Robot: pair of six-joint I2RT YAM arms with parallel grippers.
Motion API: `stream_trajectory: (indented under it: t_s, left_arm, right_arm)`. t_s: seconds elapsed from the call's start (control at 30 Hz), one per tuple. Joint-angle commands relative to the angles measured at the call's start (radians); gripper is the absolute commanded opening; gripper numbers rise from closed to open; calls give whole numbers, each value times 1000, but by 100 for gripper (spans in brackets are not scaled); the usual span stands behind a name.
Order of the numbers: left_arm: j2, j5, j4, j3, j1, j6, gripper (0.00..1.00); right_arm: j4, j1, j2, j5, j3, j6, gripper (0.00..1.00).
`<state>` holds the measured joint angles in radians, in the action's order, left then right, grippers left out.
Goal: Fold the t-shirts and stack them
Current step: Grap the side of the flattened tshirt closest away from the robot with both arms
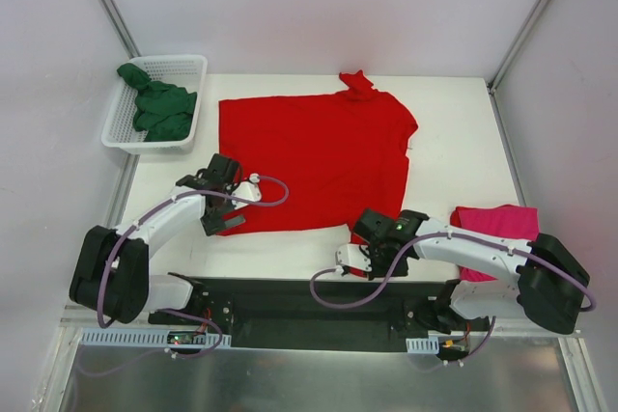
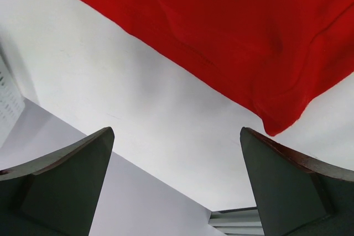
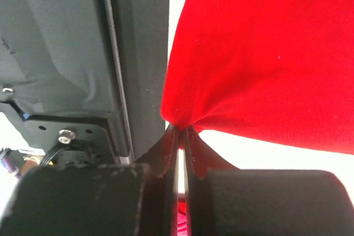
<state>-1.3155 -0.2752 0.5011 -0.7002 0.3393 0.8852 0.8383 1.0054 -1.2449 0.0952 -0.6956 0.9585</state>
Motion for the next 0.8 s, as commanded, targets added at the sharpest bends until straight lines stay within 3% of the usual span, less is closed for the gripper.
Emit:
stream_trajectory:
  t_s: [0.0,0.3,0.77]
  left_arm:
    - [97,45,71,-33,24,7,99]
    - [205,114,252,-24,98,8,99]
    - [236,133,260,71,107,83,99]
  right_arm:
    - [65,21,5,49,-7,-6,1]
    - [85,55,1,80,-18,-29,1]
    - [108,119,-36,140,-68,-60,1]
